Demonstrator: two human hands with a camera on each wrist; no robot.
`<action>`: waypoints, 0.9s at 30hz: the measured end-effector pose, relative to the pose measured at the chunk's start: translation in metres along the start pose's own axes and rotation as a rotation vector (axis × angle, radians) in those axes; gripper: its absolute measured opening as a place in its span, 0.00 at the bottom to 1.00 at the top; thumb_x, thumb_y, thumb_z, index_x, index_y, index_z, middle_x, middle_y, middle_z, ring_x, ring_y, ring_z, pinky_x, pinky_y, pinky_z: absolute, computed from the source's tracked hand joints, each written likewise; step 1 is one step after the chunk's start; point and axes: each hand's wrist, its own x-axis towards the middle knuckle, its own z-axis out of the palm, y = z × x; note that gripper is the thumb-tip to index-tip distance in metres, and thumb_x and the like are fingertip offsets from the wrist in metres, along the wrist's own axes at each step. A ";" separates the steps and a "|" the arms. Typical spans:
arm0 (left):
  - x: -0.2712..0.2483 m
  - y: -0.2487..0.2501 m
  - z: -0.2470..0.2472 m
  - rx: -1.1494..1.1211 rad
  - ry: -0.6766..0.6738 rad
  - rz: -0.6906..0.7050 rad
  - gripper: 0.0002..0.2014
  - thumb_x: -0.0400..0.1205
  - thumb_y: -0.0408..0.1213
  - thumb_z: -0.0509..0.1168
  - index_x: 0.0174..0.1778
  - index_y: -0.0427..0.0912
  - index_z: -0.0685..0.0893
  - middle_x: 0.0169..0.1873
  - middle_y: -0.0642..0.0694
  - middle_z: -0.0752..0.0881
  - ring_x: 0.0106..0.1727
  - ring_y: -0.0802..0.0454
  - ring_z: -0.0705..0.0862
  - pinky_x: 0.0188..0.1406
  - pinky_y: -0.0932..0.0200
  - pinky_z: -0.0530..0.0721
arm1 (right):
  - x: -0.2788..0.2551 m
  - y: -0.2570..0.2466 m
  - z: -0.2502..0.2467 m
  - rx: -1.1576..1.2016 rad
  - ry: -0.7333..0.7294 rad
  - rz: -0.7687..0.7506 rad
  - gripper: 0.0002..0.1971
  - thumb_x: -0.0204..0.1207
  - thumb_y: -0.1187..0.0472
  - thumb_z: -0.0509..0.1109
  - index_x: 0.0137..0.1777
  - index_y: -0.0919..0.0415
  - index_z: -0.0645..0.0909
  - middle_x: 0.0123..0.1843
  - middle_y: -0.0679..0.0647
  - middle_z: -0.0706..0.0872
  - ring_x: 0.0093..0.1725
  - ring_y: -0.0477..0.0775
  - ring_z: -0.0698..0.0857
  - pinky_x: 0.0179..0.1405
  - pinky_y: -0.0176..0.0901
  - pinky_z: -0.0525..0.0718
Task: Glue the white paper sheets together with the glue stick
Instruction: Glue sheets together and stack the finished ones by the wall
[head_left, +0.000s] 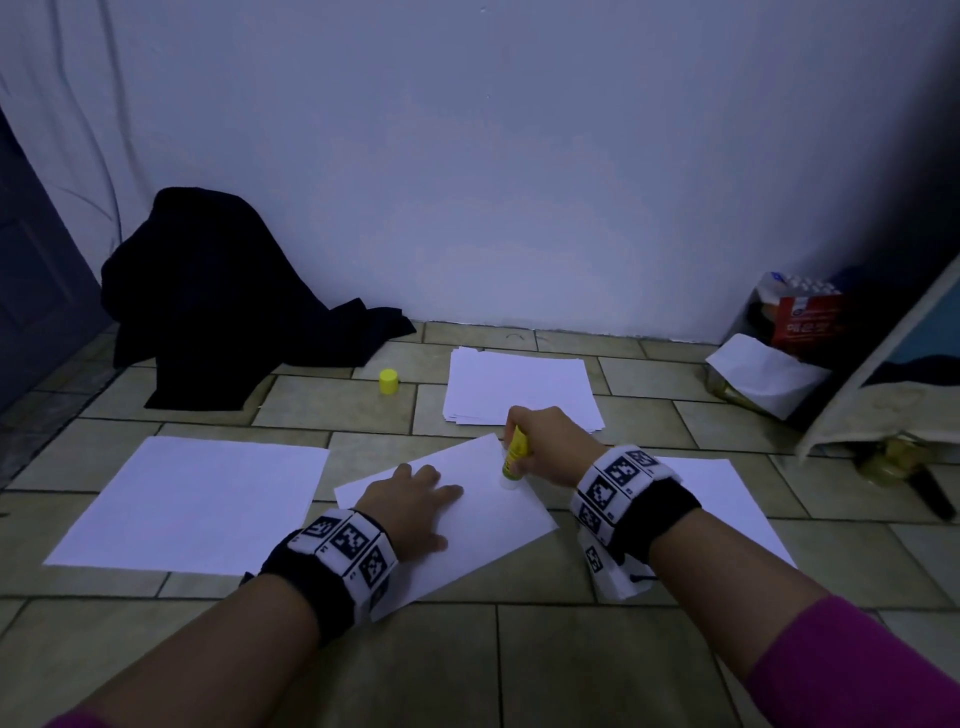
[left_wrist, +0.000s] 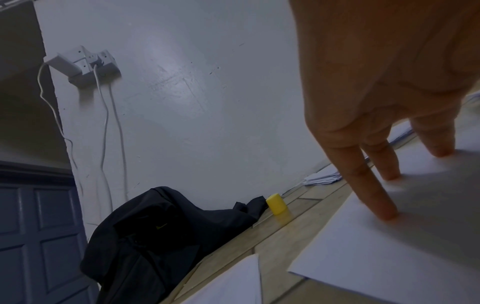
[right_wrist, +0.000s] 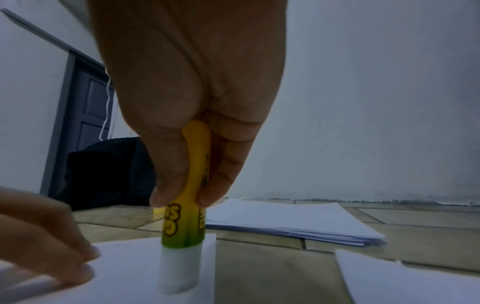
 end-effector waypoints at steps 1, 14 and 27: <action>0.000 -0.001 0.000 0.014 0.002 0.003 0.31 0.86 0.50 0.58 0.84 0.55 0.55 0.81 0.45 0.58 0.79 0.42 0.60 0.69 0.45 0.75 | -0.006 0.003 0.000 -0.011 -0.010 -0.001 0.18 0.70 0.66 0.75 0.58 0.60 0.76 0.58 0.60 0.81 0.55 0.61 0.82 0.50 0.50 0.82; -0.007 -0.006 -0.012 0.052 -0.059 -0.039 0.37 0.77 0.52 0.70 0.80 0.53 0.62 0.71 0.43 0.67 0.70 0.43 0.73 0.63 0.50 0.77 | -0.031 0.040 -0.012 0.286 0.215 0.081 0.21 0.59 0.64 0.85 0.48 0.62 0.79 0.42 0.54 0.83 0.37 0.50 0.82 0.30 0.36 0.81; -0.014 -0.010 -0.005 -0.017 0.006 -0.003 0.31 0.82 0.52 0.64 0.79 0.46 0.65 0.76 0.44 0.64 0.75 0.45 0.66 0.69 0.47 0.75 | 0.014 0.004 0.005 0.468 0.275 0.095 0.14 0.73 0.63 0.73 0.58 0.64 0.78 0.56 0.62 0.84 0.54 0.62 0.85 0.55 0.54 0.85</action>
